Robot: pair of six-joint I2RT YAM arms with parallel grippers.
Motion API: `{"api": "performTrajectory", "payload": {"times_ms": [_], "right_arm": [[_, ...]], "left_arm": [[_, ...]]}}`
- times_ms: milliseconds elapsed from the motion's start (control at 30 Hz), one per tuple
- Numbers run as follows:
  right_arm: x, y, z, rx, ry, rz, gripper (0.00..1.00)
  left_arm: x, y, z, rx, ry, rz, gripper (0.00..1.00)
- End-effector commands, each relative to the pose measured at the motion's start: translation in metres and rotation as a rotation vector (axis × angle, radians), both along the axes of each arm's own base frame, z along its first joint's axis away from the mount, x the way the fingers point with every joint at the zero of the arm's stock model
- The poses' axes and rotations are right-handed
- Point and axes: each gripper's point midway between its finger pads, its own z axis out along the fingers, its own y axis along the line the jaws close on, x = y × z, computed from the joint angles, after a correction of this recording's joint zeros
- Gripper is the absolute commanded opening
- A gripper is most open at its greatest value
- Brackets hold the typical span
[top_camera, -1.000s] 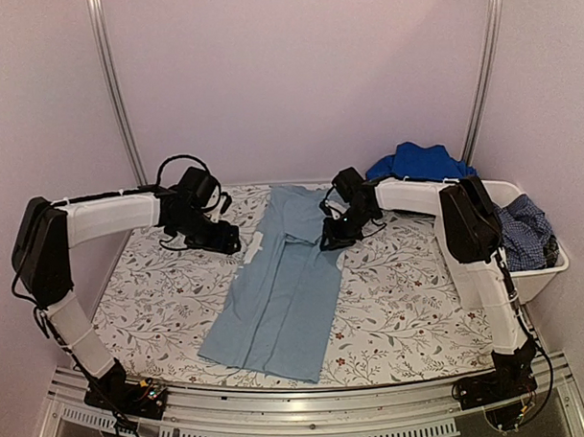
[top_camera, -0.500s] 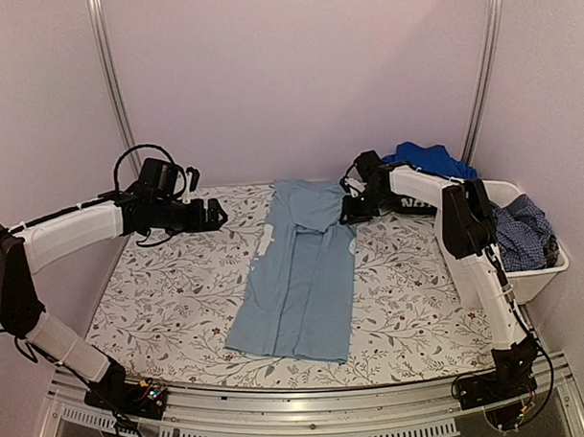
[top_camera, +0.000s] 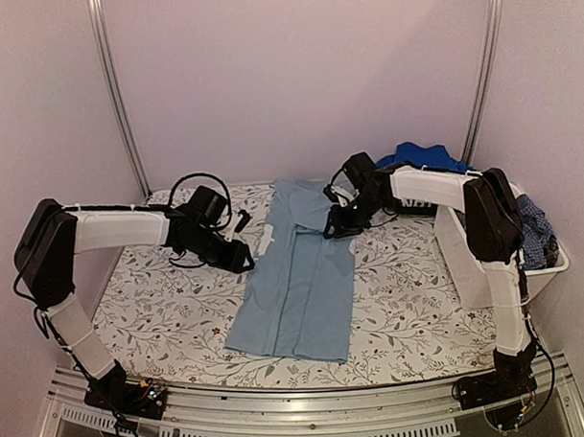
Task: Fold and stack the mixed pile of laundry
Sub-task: Rotate the rectangle-folded T-shirt at the center of the board.
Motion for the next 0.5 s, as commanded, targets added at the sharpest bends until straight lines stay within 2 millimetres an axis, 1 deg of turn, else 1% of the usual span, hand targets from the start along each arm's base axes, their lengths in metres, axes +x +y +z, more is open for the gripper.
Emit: {"api": "performTrajectory", "payload": {"times_ms": [0,100,200,300,367,467], "right_arm": [[-0.047,0.033,-0.004,0.048,0.062,0.062,0.32],[-0.062,0.034,-0.023,0.032,0.113,0.060,0.32],[-0.070,0.025,-0.042,-0.002,0.144,0.041,0.32],[-0.072,0.012,-0.063,-0.061,0.162,0.037,0.32],[-0.069,-0.001,-0.076,-0.097,0.178,0.025,0.32],[-0.061,-0.015,-0.085,-0.124,0.176,0.014,0.31]], "left_arm": [[-0.023,-0.019,-0.033,0.097,0.058,-0.120,0.48],[-0.036,-0.025,-0.050,0.138,0.081,-0.161,0.40],[-0.054,-0.029,-0.067,0.176,0.118,-0.202,0.33],[-0.075,-0.034,-0.084,0.217,0.153,-0.252,0.28],[-0.088,-0.040,-0.093,0.232,0.178,-0.283,0.27],[-0.102,-0.056,-0.097,0.225,0.199,-0.320,0.24]]}}
